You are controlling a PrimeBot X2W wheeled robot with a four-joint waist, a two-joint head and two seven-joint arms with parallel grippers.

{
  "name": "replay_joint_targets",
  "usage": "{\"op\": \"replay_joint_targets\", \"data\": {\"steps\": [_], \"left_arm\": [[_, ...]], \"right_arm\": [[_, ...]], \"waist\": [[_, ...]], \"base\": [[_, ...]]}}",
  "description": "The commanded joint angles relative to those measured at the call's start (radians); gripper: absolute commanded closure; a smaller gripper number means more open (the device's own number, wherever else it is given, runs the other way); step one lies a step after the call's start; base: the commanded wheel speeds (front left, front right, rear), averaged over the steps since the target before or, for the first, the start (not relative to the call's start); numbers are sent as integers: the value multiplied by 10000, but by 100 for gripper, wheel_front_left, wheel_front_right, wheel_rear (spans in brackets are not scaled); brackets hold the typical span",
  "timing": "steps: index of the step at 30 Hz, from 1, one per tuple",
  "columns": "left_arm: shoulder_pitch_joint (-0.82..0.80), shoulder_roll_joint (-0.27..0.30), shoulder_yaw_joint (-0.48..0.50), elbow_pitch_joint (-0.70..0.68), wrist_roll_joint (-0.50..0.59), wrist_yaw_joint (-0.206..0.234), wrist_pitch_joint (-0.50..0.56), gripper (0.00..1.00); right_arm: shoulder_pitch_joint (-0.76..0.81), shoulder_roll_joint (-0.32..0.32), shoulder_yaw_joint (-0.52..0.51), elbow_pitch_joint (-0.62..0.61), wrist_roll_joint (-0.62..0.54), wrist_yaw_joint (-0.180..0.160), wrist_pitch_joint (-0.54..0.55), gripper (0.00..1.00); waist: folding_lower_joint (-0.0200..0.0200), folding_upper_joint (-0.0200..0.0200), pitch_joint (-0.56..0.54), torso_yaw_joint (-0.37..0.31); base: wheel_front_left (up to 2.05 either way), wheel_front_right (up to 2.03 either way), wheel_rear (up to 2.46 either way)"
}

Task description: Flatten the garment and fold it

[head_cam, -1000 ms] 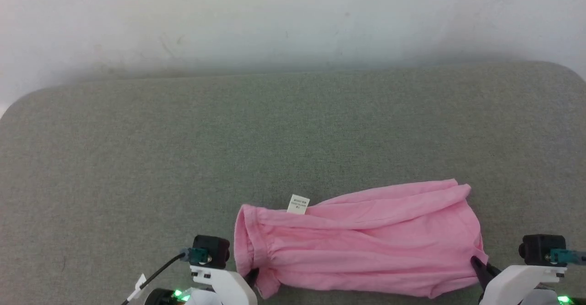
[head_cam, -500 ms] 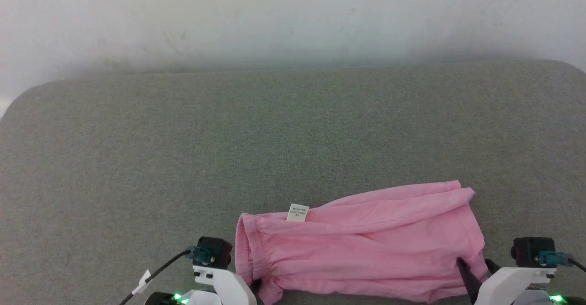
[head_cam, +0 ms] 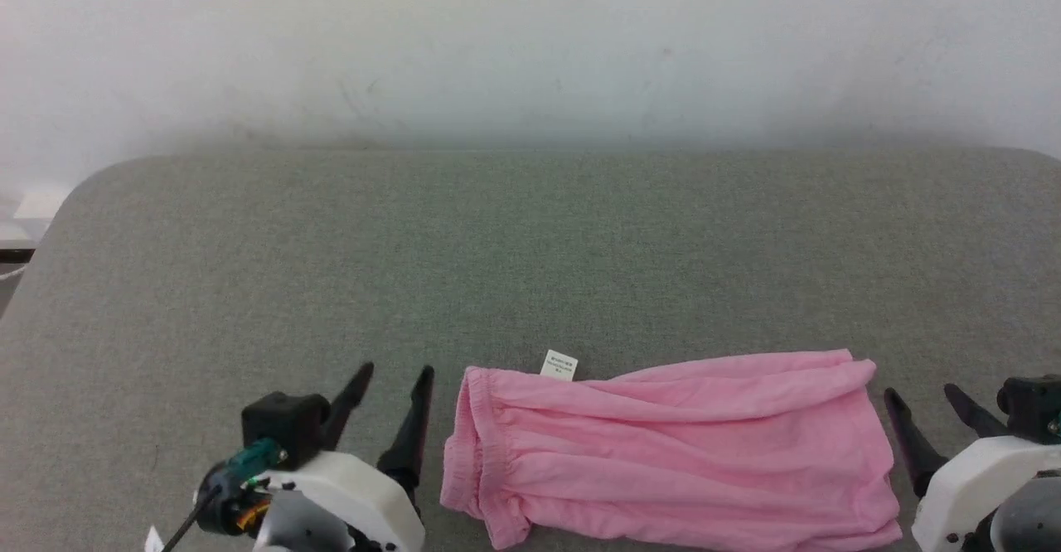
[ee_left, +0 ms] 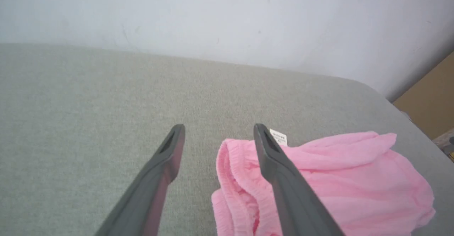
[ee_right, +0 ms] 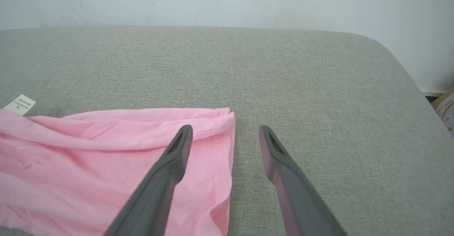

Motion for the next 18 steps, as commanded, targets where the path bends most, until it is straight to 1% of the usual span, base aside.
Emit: {"op": "replay_joint_targets", "data": {"steps": [1, 4, 6, 9, 12, 16, 18], "left_arm": [[-27, 76, 92, -42, 330, -72, -514, 0], [-103, -47, 425, 257, 1044, 73, -2545, 0], [-77, -143, 572, 509, 1547, 241, -3120, 0], [12, -426, 927, 546, 2248, 434, -3287, 0], [245, -762, 1344, 183, 3101, 480, -3295, 0], [557, -1169, 1710, 79, 3797, 290, -3298, 0], [592, -1268, 1789, 131, 4168, 182, -3299, 0]], "right_arm": [[40, -52, 3, -56, 54, -11, -13, 0], [115, -143, 51, 9, 66, -11, 98, 0], [137, -144, 23, 167, 102, -11, 155, 0], [159, -123, -72, 540, 80, -11, 375, 0], [42, 31, -237, 932, 153, -11, 656, 0], [-213, 373, -487, 1526, 451, -11, 1127, 0], [-343, 410, -470, 1840, 590, -11, 1314, 0]], "waist": [[0, 0, 9, 75], [0, 0, 47, 175], [0, 0, 87, 238], [0, 0, 186, 339], [0, 0, 318, 421], [0, 0, 486, 596], [0, 0, 567, 696]], "base": [[0, 0, 0], [0, 0, 0], [0, 0, 0], [0, 0, 0], [0, 0, 0], [0, 0, 0], [0, 0, 0]]}}
